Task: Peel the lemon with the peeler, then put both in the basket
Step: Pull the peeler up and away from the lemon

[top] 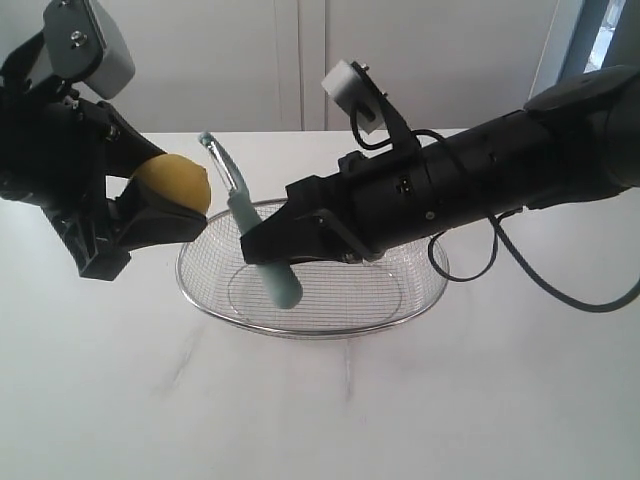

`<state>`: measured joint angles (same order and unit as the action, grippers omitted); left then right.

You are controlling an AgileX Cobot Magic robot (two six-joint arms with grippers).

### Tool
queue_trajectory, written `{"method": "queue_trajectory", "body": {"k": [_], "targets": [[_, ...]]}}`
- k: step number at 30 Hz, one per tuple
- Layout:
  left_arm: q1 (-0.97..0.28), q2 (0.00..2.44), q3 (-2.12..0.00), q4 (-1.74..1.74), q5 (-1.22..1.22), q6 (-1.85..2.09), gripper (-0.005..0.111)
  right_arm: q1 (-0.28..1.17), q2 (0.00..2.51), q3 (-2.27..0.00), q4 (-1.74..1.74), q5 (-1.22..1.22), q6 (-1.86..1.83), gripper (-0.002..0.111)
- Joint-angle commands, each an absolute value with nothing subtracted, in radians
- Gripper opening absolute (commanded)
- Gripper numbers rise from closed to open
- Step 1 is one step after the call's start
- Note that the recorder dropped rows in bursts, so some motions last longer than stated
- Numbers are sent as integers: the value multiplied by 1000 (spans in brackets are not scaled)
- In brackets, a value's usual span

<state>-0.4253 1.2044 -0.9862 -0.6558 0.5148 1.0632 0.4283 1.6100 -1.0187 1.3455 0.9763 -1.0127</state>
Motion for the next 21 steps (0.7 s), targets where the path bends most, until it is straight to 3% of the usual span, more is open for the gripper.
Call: {"method": "queue_trajectory", "body": {"k": [1,12,21], "targets": [[-431,1199,-985,-672,525,1051,0,418,1576,-1026,1357,995,-1025,0],[-431,1199,-985,-672,523,1051,0,416,1510,-1026,1346,971,-1036,0],[-431,1199,-985,-672,523,1051,0,329,1420,-1026,1340,966,-1036,0]]}}
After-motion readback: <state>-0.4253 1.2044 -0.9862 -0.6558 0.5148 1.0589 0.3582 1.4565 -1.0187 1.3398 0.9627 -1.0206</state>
